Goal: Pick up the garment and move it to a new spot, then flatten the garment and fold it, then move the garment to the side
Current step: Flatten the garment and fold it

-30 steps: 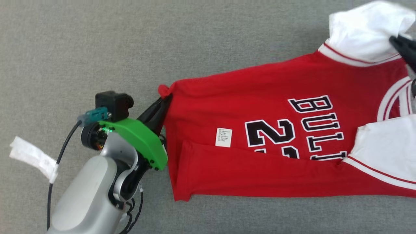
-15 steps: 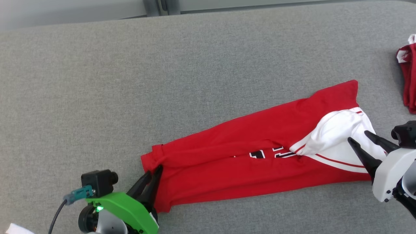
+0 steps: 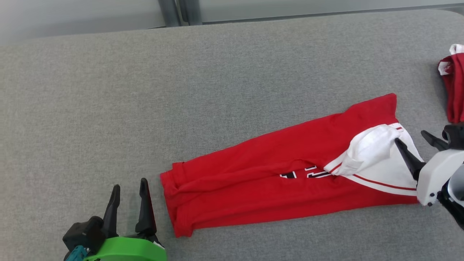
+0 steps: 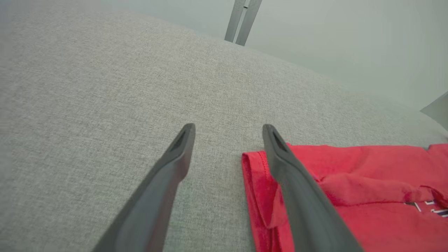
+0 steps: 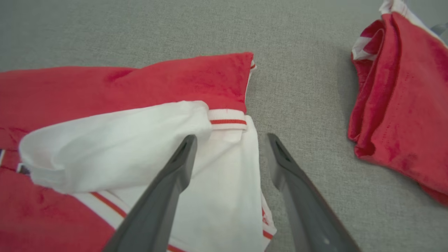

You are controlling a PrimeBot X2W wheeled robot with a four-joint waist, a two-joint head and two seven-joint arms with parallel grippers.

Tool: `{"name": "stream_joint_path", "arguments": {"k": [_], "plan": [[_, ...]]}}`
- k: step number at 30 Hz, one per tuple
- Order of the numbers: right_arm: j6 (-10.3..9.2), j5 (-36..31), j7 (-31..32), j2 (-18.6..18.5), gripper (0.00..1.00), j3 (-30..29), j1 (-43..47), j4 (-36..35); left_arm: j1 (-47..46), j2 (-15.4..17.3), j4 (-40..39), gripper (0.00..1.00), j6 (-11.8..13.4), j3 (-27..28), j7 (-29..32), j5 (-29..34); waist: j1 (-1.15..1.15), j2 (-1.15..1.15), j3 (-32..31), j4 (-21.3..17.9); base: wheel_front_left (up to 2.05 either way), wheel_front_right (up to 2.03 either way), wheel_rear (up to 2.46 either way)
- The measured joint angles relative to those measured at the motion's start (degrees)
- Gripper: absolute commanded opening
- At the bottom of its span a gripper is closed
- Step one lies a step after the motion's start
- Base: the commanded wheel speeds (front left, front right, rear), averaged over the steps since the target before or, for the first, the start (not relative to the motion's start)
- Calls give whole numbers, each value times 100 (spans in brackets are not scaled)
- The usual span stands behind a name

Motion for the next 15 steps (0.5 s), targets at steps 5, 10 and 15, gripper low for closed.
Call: {"name": "stream_joint_path", "arguments": {"k": [5, 10, 15], "plan": [[0, -334, 125, 87, 100, -37, -412, 793, -220, -389, 155, 100, -187, 122, -68, 304, 0, 0, 142, 267, 0, 0, 0], [9, -374, 241, 108, 100, -216, -444, 1383, -213, -724, 196, 100, -419, 439, -83, 700, 0, 0, 212, 539, 0, 0, 0], [-7, 33, 375, -7, 100, -88, -333, 1429, -57, -917, 270, 100, -712, 721, -83, 1013, 0, 0, 205, 720, 0, 0, 0]]}}
